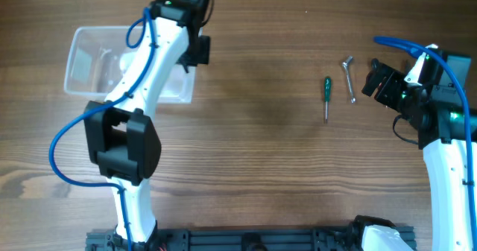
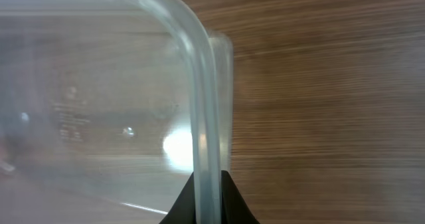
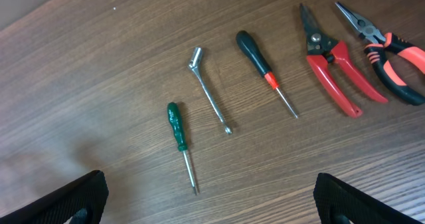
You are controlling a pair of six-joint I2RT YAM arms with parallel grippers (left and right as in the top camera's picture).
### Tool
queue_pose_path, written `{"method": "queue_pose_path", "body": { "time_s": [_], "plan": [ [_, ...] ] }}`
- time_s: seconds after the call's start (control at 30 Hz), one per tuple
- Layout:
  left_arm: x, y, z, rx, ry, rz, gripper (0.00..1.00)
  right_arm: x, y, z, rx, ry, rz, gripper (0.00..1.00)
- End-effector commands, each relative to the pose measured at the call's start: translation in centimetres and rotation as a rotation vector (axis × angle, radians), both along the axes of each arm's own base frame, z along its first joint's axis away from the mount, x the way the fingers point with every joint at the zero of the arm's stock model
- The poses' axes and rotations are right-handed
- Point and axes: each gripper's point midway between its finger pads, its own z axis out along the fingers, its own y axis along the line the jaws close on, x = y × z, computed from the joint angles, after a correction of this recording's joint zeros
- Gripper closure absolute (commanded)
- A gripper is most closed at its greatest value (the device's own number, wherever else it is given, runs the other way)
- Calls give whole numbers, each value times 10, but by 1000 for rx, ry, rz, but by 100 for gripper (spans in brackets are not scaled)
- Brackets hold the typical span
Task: Pack container
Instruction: 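Drag the clear container rightward to the table center with the left gripper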
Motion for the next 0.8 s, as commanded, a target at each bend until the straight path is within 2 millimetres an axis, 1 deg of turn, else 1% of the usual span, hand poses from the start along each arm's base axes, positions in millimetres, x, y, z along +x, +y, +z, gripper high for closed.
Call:
{"method": "queue_pose_path", "body": {
  "time_s": [0.0, 0.13, 0.3, 0.43, 0.53, 0.6, 0.77],
  "plan": [
    [0, -23, 27, -4, -89, 53, 96, 4, -6, 9, -17, -21, -28, 0],
    [-11, -56, 27, -41, -101, 89, 96, 4, -6, 9, -16, -20, -28, 0],
    [-26, -107, 30, -104, -135, 95, 96, 4, -6, 9, -16, -20, -28, 0],
    [-37, -136, 31, -138, -152, 77, 96, 4, -6, 9, -15, -20, -28, 0],
    [-42, -153, 32, -154, -163, 43, 96, 4, -5, 9, -11, -21, -27, 0],
    [-41, -161, 32, -166, -176, 30, 96, 4, -5, 9, -11, -20, -27, 0],
    [-31, -170, 27, -189, -204, 24, 96, 3, -5, 8, -9, -13, -27, 0]
  ]
}}
